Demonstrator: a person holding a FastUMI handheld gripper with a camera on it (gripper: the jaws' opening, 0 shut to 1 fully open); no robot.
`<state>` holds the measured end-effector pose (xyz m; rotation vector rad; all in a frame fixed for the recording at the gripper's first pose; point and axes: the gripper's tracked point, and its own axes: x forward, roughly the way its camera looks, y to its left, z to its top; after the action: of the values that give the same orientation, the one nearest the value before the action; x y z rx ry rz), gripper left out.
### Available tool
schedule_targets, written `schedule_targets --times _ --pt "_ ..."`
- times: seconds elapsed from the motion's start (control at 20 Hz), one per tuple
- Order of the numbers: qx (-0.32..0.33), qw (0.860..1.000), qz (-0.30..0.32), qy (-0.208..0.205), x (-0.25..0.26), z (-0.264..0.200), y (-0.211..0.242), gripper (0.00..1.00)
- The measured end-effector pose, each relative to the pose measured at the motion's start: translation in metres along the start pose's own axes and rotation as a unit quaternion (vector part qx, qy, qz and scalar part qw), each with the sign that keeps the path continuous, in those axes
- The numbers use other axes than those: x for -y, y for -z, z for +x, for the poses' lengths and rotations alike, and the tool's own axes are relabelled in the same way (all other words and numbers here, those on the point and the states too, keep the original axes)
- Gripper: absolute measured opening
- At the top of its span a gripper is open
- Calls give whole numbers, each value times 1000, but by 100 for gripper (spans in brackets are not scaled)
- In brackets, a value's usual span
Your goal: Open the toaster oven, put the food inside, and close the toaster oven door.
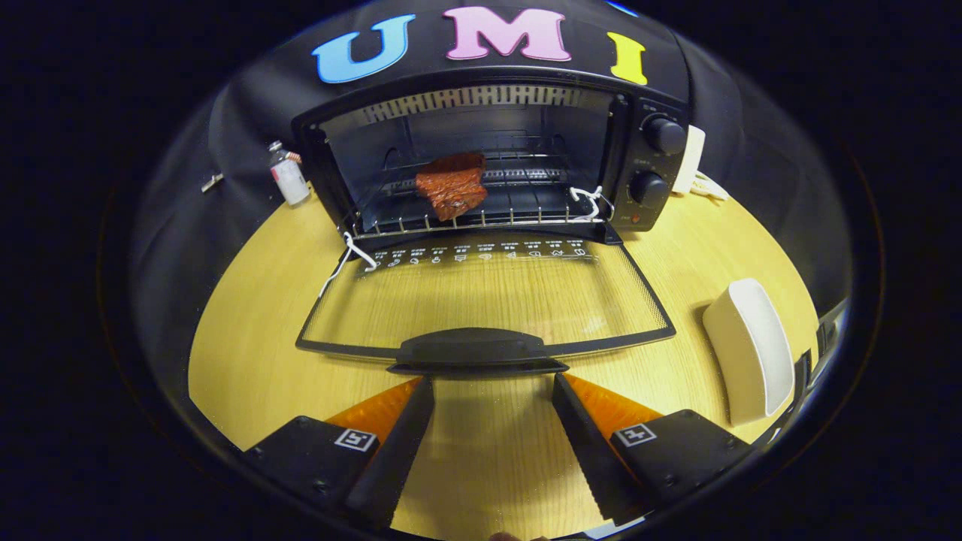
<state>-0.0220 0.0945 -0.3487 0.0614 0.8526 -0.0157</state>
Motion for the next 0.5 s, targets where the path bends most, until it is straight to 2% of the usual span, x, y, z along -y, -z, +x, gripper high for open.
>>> schedule_targets --times 0.5 --pt "-4 1000 13 1 -2 -17 -12 99"
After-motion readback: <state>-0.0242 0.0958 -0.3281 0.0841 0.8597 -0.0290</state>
